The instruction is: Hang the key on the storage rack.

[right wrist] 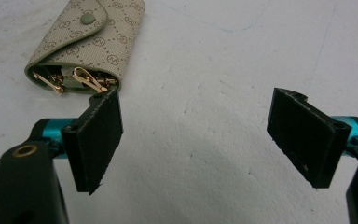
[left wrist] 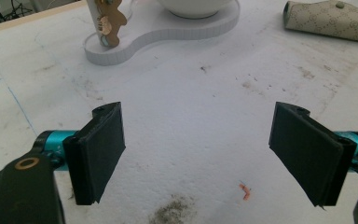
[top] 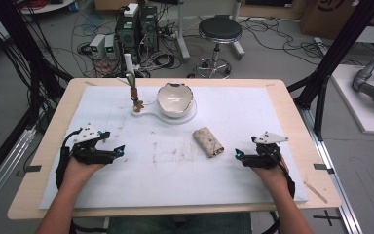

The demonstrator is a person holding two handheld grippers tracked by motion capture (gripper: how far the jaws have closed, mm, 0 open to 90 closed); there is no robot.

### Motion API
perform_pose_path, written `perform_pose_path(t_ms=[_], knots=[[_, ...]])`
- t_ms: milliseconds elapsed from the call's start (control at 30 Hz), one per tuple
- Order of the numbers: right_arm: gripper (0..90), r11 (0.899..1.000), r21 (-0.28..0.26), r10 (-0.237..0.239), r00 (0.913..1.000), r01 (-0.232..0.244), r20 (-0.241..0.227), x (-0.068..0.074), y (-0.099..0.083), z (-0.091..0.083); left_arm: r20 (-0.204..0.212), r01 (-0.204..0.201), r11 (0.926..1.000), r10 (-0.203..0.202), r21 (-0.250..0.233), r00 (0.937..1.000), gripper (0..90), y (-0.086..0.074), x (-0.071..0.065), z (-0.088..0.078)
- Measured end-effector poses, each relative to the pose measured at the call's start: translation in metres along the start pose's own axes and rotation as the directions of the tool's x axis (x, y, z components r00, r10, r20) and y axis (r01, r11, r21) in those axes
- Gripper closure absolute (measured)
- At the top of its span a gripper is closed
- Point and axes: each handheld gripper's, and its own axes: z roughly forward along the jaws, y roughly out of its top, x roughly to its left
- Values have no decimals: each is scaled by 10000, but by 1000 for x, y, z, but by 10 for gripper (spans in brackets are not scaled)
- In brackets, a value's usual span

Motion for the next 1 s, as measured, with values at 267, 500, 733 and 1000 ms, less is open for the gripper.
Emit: perform_pose_path(t_ms=[267,500,733,1000], knots=[[184,10000,-71,48,10000,-48,-17,1,3,3,-117,120,9999,-120,-10,9999,182,-4,4,-3],[185,10000,-52,3,10000,-4,-95,0,2,3,-202,23,10000,-23,-27,9998,182,-2,1,-1],[185,9999,-104,26,10000,-27,-92,0,2,0,-245,-43,10000,41,-66,9997,182,0,1,0],[185,9997,-195,-113,9999,111,-88,3,3,0,-310,-107,9999,104,-93,9995,182,1,1,-2]])
